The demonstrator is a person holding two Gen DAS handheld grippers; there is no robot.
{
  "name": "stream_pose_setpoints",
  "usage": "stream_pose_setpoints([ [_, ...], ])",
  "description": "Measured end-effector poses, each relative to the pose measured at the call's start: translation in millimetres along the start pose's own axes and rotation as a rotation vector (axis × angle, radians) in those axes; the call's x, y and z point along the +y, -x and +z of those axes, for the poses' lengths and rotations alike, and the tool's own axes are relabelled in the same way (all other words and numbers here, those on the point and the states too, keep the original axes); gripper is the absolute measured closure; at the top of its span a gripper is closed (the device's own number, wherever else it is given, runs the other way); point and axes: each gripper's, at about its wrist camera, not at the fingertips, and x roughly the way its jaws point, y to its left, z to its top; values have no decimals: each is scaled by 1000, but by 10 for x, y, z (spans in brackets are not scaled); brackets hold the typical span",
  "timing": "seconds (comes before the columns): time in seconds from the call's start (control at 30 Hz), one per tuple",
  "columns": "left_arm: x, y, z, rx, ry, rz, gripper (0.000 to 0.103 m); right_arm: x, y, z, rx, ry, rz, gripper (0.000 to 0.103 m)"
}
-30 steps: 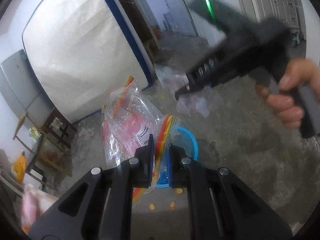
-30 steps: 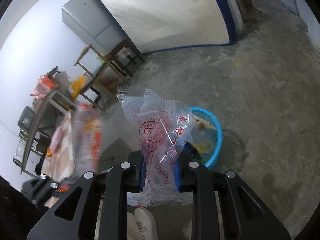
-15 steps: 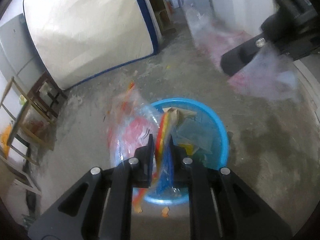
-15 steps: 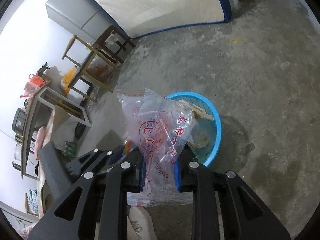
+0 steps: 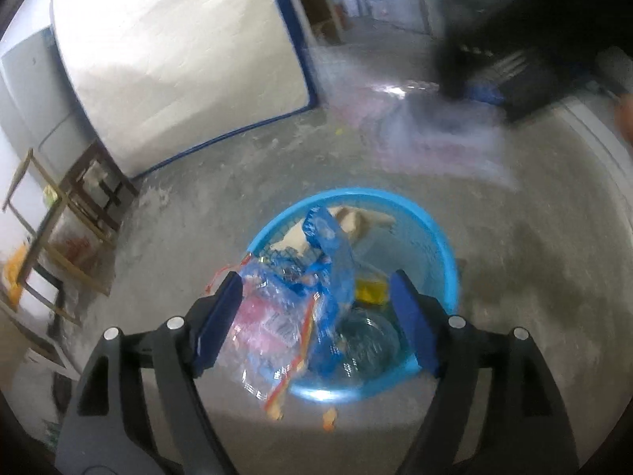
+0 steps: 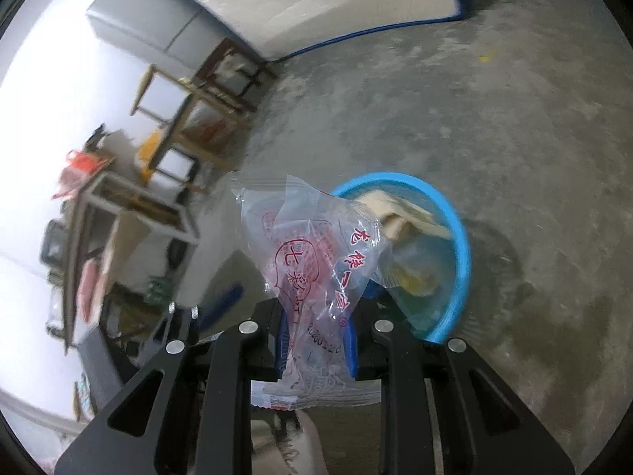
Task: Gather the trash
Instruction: 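Push the bags down into the wastebasket with the right tool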
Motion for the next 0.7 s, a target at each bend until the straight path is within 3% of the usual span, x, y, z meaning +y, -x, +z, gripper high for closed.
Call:
stream_pose_setpoints([
  [0.1, -69, 243, -36, 47, -27, -34, 30, 241, -216, 190, 87, 81, 97, 78],
  [0.2, -26, 507, -115, 83, 29, -130, 29, 518, -622, 360, 217, 180, 169, 78],
  [0.37, -27, 668, -312, 130, 98, -222, 27, 766, -1552, 398, 472, 276, 119, 78],
  [0.47, -26, 674, -417, 164, 148, -239, 27, 738, -2131, 273, 585, 362, -68, 79],
  [0.6, 26, 653, -492, 206, 188, -250, 27, 343, -2740, 130, 677, 376, -391, 81],
  [0.63, 41, 662, -489, 204, 194, -253, 27, 271, -2835, 122, 674, 386, -445, 82],
  [0.7, 73, 662, -495, 198, 208, -266, 27, 202, -2938, 136, 662, 377, -474, 83],
])
